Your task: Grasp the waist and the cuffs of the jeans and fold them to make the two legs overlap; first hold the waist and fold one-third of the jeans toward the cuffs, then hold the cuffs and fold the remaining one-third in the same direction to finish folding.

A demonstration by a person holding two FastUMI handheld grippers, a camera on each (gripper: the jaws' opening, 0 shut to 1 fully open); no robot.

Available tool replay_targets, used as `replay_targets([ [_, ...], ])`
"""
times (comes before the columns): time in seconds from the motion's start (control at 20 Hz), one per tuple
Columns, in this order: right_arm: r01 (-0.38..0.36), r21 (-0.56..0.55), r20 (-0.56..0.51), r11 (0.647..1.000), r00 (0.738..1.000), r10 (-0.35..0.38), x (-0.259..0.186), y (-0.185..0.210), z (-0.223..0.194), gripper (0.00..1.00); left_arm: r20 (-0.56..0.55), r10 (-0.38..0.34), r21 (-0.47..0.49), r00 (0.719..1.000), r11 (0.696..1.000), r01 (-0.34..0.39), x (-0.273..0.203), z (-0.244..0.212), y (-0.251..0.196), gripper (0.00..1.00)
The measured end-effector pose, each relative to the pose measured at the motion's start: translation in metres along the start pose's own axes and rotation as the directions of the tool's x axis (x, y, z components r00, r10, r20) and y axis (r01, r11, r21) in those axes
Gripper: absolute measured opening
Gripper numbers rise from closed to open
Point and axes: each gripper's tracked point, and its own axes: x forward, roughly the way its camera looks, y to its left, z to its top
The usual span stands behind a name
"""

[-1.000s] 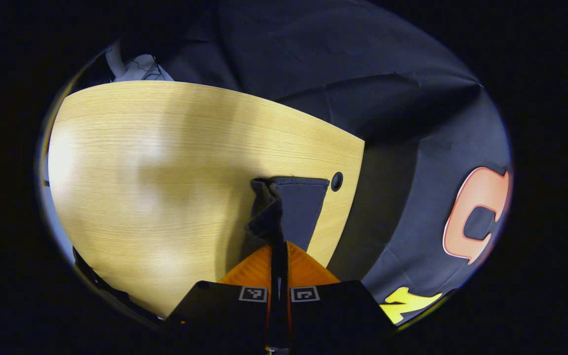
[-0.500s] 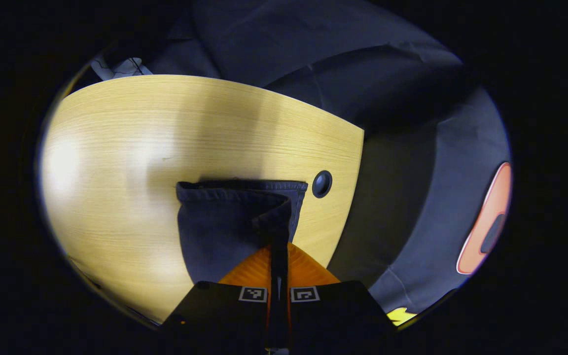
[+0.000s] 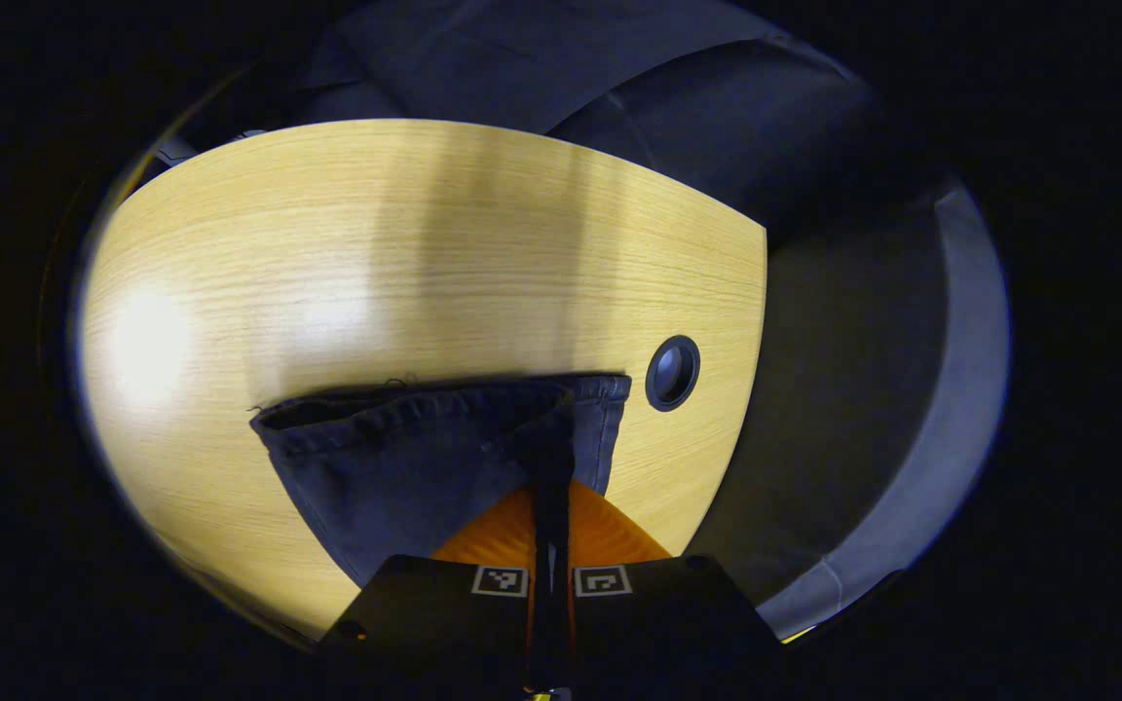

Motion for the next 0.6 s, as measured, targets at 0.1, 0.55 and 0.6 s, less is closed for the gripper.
replay_targets([
  [0.1,0.003,0.016,0.003,1.000,1.000,-0.003,0.005,0.001,0.000,0.02,-0.009,-0.006,-0.019,1.000,1.000,0.006,0.002,-0.002,0.003,0.05],
  [0.55,-0.002,-0.139,0.140,0.990,0.990,0.022,-0.014,0.019,0.012,0.59,0.005,0.028,0.020,1.000,0.999,-0.029,-0.024,0.013,0.007,0.86],
  [0.6,0.014,-0.176,0.179,0.984,0.984,0.018,-0.024,0.021,0.018,0.75,0.009,0.027,0.032,1.000,0.999,-0.028,-0.034,0.013,0.006,1.00],
])
